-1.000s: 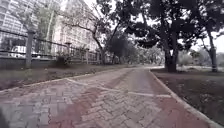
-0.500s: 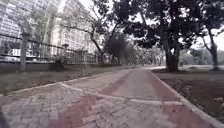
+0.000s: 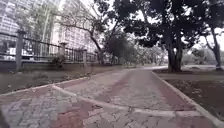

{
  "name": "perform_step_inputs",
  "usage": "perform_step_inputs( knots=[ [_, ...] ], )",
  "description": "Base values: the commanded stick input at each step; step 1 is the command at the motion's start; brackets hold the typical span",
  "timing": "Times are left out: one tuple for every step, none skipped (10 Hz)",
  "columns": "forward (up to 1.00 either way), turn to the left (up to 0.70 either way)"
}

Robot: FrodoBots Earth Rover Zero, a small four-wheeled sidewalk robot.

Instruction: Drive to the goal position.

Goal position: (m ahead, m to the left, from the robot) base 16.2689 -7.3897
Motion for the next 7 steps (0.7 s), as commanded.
perform_step_inputs(
  knots=[
    [0.7, -0.07],
    [0.7, -0.19],
    [0.7, -0.27],
    [0.7, -0.32],
    [0.7, 0.0],
    [0.7, 0.0],
    [0.7, 0.0]
  ],
)
